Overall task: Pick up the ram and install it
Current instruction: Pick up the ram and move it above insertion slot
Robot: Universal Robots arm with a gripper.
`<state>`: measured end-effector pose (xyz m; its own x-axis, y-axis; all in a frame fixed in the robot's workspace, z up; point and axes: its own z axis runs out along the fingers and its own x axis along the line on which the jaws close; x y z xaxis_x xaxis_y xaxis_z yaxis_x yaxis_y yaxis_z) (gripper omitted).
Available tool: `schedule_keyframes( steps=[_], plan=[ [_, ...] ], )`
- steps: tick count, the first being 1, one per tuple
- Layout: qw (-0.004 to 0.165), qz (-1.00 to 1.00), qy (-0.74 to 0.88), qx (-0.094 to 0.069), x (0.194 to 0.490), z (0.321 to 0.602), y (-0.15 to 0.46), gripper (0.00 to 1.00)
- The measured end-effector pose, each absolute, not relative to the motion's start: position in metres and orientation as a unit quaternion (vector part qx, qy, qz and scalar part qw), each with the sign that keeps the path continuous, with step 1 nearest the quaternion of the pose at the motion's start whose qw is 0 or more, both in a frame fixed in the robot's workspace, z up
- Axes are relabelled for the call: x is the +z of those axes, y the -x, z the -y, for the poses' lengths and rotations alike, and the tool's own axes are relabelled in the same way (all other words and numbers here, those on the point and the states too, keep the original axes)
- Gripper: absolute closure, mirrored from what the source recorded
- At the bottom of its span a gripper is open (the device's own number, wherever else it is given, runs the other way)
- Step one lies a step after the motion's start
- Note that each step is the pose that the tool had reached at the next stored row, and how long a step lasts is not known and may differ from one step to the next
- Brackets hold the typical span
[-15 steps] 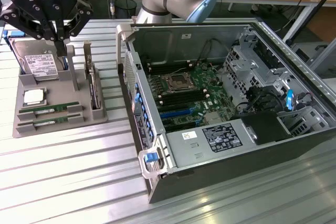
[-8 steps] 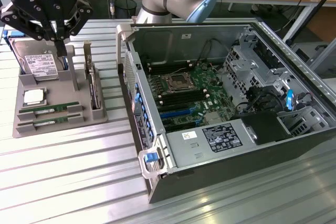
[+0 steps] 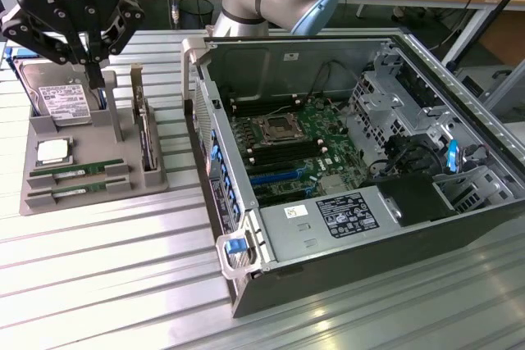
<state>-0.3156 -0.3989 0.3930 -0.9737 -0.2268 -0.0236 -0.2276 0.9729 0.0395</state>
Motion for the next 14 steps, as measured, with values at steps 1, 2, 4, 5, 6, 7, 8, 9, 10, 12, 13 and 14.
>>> schedule_keyframes(
  steps=[1, 2, 4, 5, 6, 7, 8, 9, 10, 12, 13, 14],
  plan=[
    [0.009, -0.992, 0.120, 0.021, 0.3930, 0.3989, 0.3156, 0.90],
    [0.009, -0.992, 0.126, 0.021, 0.3930, 0.3989, 0.3156, 0.90],
    [0.009, -0.990, 0.137, 0.020, 0.3930, 0.3989, 0.3156, 0.90],
    [0.009, -0.989, 0.144, 0.020, 0.3930, 0.3989, 0.3156, 0.90],
    [0.009, -0.989, 0.149, 0.020, 0.3930, 0.3989, 0.3156, 0.90],
    [0.009, -0.988, 0.154, 0.020, 0.3930, 0.3989, 0.3156, 0.90],
    [0.008, -0.987, 0.158, 0.020, 0.3930, 0.3989, 0.3156, 0.90],
    [0.008, -0.986, 0.163, 0.020, 0.3930, 0.3989, 0.3156, 0.90],
    [0.008, -0.985, 0.170, 0.020, 0.3930, 0.3989, 0.3156, 0.90],
    [0.008, -0.983, 0.182, 0.020, 0.3930, 0.3989, 0.3156, 0.90],
    [0.008, -0.982, 0.188, 0.019, 0.3930, 0.3989, 0.3156, 0.90],
    [0.007, -0.981, 0.194, 0.019, 0.3930, 0.3989, 0.3156, 0.90]
  ],
)
